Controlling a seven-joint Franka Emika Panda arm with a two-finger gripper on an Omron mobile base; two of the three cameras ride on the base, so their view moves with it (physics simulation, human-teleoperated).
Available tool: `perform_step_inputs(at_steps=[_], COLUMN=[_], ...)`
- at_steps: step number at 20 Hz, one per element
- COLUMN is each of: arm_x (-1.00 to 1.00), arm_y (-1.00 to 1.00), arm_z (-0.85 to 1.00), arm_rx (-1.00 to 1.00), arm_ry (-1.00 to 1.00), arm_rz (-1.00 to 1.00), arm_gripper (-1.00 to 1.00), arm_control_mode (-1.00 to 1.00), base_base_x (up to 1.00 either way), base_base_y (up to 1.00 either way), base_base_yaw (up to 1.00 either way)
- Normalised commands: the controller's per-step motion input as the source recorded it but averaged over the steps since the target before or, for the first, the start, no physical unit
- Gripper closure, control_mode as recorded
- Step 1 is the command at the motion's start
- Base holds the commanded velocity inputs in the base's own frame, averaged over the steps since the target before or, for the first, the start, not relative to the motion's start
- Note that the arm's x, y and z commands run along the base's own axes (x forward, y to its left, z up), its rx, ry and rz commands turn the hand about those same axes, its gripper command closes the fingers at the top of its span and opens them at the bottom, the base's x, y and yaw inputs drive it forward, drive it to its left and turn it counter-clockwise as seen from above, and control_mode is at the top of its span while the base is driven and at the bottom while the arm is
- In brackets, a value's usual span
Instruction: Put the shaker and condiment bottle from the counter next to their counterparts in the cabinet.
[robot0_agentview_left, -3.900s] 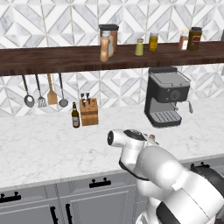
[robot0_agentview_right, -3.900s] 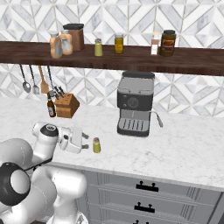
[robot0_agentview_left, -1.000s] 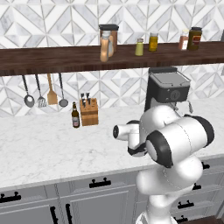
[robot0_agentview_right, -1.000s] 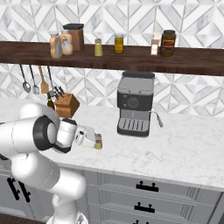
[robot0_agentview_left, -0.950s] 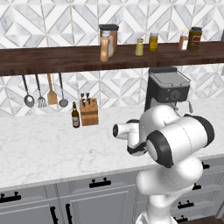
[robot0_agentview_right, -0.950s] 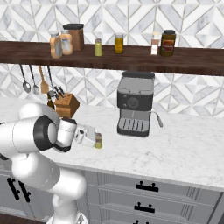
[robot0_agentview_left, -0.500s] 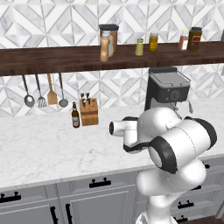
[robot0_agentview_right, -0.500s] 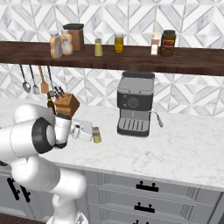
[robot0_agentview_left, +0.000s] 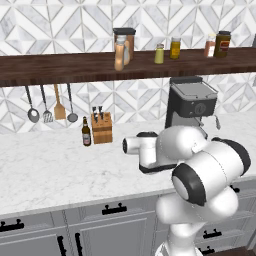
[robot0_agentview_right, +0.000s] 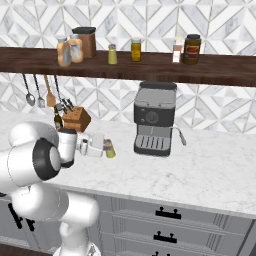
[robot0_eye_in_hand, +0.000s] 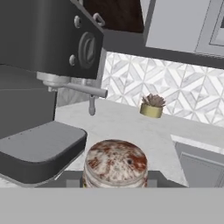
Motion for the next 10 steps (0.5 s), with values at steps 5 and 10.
perform_step_inputs(at_steps=[5, 10], arm_x=[-0.07, -0.05], arm_y=[0.01, 0.19], arm_z=[0.31, 0.34], arm_rx=[0.00, 0.00], arm_ry=[0.00, 0.02], arm_rz=[0.00, 0.01], arm_gripper=[1.00, 1.00], arm_control_mode=[-1.00, -1.00], base_base_x=[0.00, 0.00], base_base_y=[0.00, 0.00], base_base_yaw=[0.00, 0.00])
